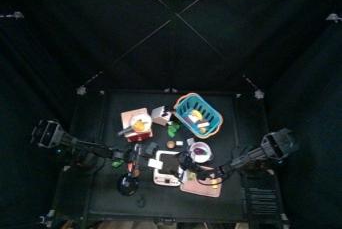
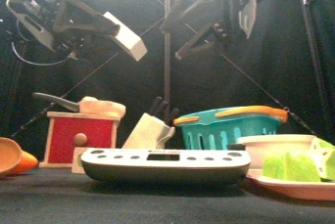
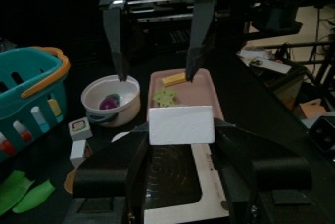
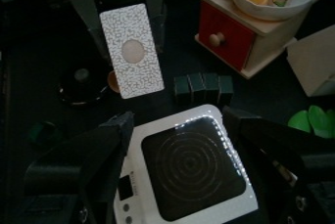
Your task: Hand over rice
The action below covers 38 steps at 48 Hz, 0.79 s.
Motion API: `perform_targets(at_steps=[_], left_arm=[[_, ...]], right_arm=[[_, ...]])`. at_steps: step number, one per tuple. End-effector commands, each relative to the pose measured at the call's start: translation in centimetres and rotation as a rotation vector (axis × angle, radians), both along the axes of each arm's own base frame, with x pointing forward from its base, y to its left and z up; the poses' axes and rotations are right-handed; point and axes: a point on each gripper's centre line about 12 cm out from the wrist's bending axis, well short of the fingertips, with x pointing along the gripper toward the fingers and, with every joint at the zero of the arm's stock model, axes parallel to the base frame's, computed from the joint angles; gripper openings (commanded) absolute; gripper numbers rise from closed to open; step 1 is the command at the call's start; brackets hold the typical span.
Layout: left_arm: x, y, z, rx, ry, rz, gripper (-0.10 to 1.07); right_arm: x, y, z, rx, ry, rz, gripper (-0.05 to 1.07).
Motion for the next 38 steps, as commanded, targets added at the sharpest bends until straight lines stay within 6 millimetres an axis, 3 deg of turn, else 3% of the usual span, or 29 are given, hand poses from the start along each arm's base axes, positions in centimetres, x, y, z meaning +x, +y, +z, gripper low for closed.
perform_targets(at_steps=[1,21,38], left_arm=[[0.5,-0.1,0.9,-0.008,-0.036,0.000,0.57],[0.6,-0.1,0.9,-0.007,-0.035,0.000,0.57],[0.5,-0.1,0.8,-0.005,-0.032,-0.001,0.57]], right_arm=[[1.3,0.4,2.0,-0.036,-0.042,0.025,1.01],[3.0,-1.3,1.8,-0.033,0.014,-0.027,1.01],[4.1,-1.4,1.5,0.020,0.022,0.014,1.00]])
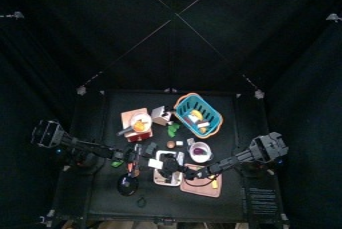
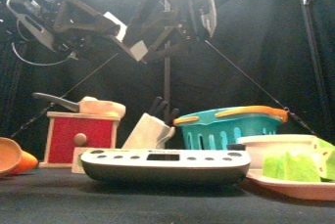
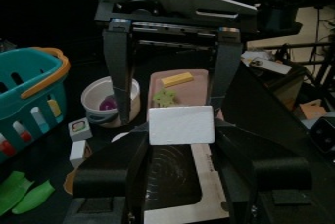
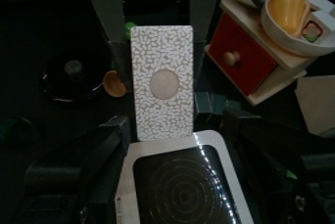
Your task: Hand over rice
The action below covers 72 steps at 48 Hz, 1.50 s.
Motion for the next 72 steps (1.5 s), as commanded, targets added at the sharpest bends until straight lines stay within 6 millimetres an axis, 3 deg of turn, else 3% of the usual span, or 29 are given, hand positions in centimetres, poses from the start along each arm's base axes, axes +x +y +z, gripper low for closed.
perform_targets(at_steps=[1,32,44,51,63,72], left_arm=[[0.50,-0.14,0.96,-0.005,-0.036,-0.002,0.57],[0.39,-0.12,0.61,-0.004,-0.024,-0.002,0.57],[0.41,-0.05,0.62,-0.011,-0.025,0.005,0.60],[0.44,0.06,0.57,-0.021,-0.021,0.016,0.68],[0.52,0.75,0.57,-0.076,-0.011,0.080,0.91],[0.52,0.79,0.59,-0.077,-0.012,0.083,0.97]], right_arm=[[0.61,-0.25,1.97,0.024,-0.047,0.009,1.00],[1.11,-0.70,1.88,0.039,-0.047,0.010,0.63],[1.02,-0.80,1.70,0.061,-0.039,-0.005,0.61],[0.96,-0.84,1.58,0.062,-0.036,-0.008,0.61],[0.90,-0.89,1.47,0.059,-0.033,-0.011,0.61],[0.84,-0.90,1.36,0.060,-0.030,-0.011,0.61]])
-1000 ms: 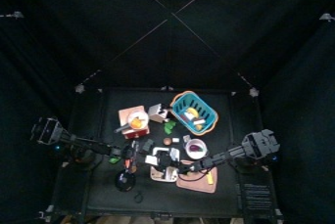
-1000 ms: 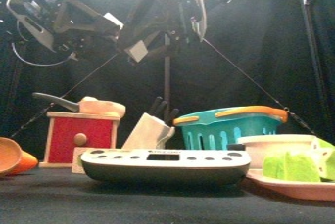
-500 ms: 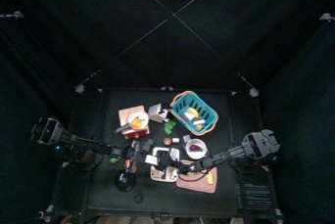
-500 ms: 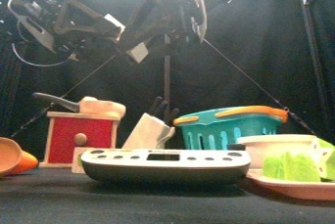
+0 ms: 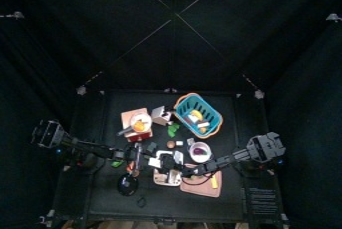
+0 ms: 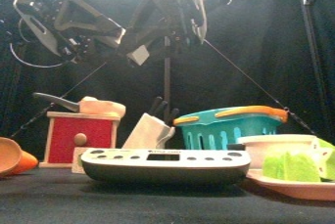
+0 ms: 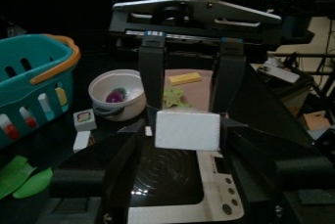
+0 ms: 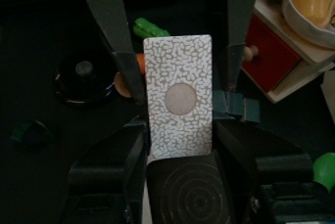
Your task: Hand over rice
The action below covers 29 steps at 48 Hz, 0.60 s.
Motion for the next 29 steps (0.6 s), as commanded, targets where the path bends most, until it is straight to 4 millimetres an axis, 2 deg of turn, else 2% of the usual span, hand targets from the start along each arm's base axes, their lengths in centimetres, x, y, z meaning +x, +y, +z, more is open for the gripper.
perform_targets(at_steps=[1,29], left_arm=[[0.37,-0.04,0.79,-0.001,-0.031,0.000,0.97],[-0.58,0.14,1.10,0.000,-0.071,0.000,0.97]], right_arm=[[0.11,-0.24,1.61,0.006,-0.038,-0.008,0.61],[-0.15,-0.30,1.11,0.033,-0.021,-0.026,0.61]])
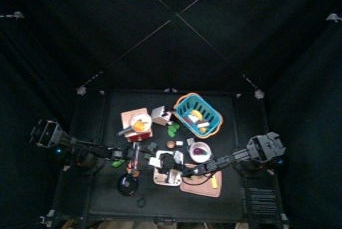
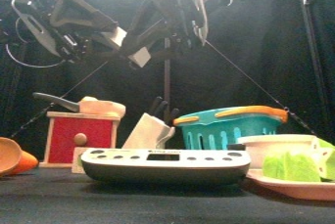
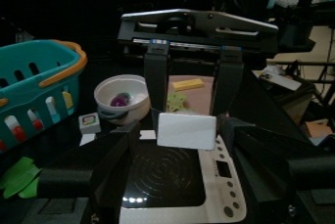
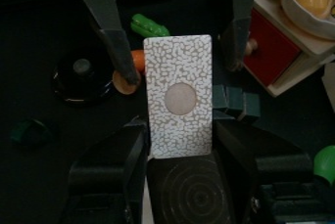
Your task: Hand over rice
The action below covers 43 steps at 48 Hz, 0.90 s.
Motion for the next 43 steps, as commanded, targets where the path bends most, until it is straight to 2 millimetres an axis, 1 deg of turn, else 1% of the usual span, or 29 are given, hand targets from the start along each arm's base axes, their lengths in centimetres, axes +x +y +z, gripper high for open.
perform_targets(at_steps=[1,32,43], left_arm=[[0.16,0.01,0.65,0.000,-0.028,0.001,0.97],[0.16,0.01,0.65,0.000,-0.028,0.001,0.97],[0.20,0.02,0.51,0.000,-0.023,0.002,0.97]], right_arm=[[0.02,-0.23,1.48,0.007,-0.034,-0.005,0.61],[-0.04,-0.25,1.28,0.010,-0.028,-0.009,0.61],[-0.06,0.04,1.12,0.014,-0.024,-0.004,0.61]])
